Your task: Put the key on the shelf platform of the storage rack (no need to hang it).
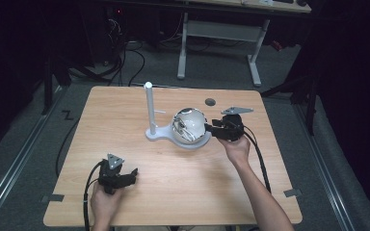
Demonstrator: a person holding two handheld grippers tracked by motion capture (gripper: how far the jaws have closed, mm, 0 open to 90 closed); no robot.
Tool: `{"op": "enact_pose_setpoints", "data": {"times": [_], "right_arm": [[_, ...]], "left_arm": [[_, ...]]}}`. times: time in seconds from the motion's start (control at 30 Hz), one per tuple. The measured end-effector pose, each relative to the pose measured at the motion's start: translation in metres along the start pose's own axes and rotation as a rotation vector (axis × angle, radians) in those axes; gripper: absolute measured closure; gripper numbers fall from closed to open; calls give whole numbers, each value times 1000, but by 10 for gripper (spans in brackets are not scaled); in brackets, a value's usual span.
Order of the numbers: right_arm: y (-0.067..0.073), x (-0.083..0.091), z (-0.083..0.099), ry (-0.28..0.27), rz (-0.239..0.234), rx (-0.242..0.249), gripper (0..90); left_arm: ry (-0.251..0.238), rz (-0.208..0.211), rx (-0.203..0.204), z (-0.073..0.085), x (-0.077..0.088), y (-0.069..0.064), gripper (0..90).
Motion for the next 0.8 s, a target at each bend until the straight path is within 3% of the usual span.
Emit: {"op": "enact_pose_setpoints", "data": {"times": [0.37, 0.6, 0.8], "right_arm": [[3, 21, 2, -18, -7, 4, 548], [10, 35, 2, -25, 2, 37, 548], [6, 44, 10, -41, 7, 10, 548]], "left_arm": [[0, 0, 0, 0, 0, 0, 214], [0, 1, 1, 0, 0, 0, 214], [0, 0, 0, 0, 0, 0, 214]]}}
Point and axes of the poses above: each handheld gripper's, and its own axes: x roughly backward along the jaws, z roughly out of its underside, y roughly to its left, the point moved 4 cm from there along -x, roughly forward along the jaws, and after that the axes turned 15 degrees about -z, right-handed, at the moved point
